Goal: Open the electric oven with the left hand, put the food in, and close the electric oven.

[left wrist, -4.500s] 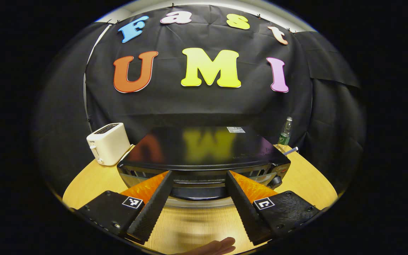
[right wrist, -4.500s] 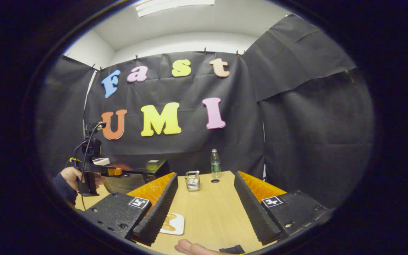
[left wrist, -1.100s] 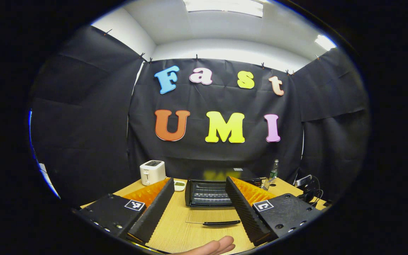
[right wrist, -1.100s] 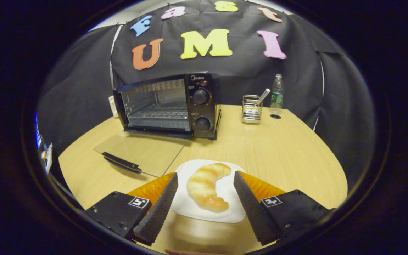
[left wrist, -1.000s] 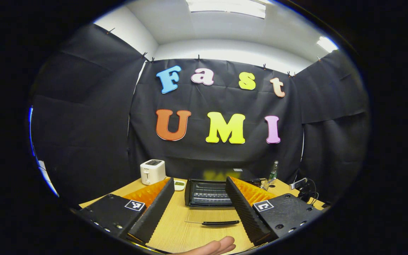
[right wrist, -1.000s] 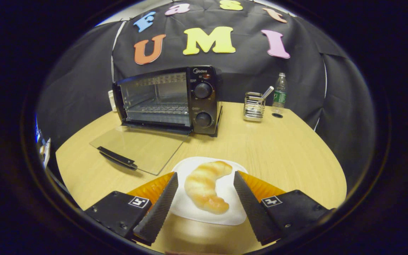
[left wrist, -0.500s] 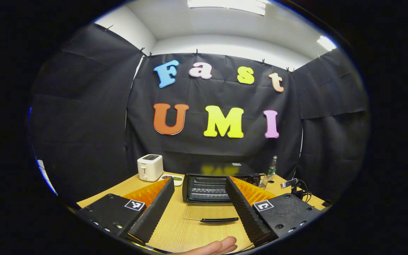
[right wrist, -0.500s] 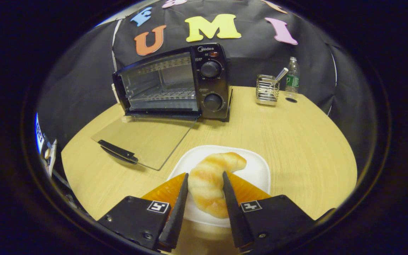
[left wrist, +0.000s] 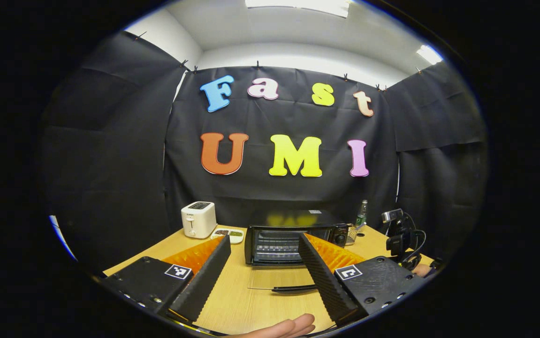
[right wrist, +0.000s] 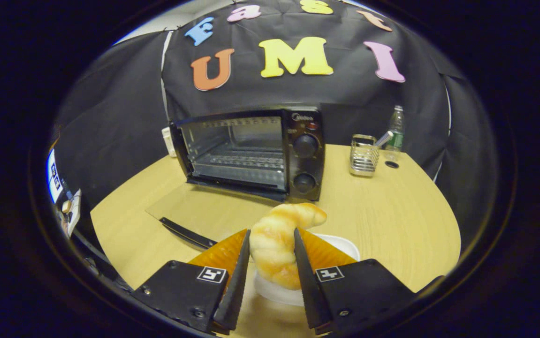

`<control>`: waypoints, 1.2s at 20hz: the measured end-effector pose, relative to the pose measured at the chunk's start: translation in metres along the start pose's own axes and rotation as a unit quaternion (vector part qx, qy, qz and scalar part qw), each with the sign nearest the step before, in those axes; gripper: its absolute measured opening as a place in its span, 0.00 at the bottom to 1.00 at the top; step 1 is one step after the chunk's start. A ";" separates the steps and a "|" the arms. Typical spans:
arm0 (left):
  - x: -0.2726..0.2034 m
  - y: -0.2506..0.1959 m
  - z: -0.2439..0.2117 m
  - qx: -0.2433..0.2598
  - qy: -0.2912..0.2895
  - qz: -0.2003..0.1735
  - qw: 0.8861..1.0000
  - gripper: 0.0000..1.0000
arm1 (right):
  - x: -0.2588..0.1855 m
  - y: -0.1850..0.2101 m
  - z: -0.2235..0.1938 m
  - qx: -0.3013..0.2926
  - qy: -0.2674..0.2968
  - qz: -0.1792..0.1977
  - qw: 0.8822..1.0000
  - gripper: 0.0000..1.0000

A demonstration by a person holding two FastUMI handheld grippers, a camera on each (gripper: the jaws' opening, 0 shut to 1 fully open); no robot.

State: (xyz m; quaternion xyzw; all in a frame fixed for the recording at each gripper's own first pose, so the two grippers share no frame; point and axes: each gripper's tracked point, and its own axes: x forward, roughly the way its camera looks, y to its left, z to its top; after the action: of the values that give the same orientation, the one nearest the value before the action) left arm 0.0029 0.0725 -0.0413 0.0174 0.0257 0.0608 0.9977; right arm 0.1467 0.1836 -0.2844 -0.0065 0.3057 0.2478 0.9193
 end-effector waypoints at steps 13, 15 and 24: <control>0.016 0.059 -0.021 -0.011 0.006 0.025 1.000 0.95 | 0.149 0.091 0.104 -0.026 -0.019 0.076 0.997 0.54; 0.022 0.074 -0.032 -0.017 0.017 0.033 0.999 0.95 | 0.172 0.092 0.114 -0.034 -0.020 0.057 0.998 0.54; 0.018 0.102 -0.048 -0.036 0.037 0.056 0.997 0.94 | 0.222 0.066 0.149 -0.050 -0.080 -0.051 0.994 0.53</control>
State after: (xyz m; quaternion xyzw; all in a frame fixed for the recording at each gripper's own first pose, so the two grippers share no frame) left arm 0.0059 0.1772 -0.0861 -0.0194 0.0597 0.1176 0.9911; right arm 0.3526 0.3662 -0.2790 -0.0484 0.2179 0.2156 0.9506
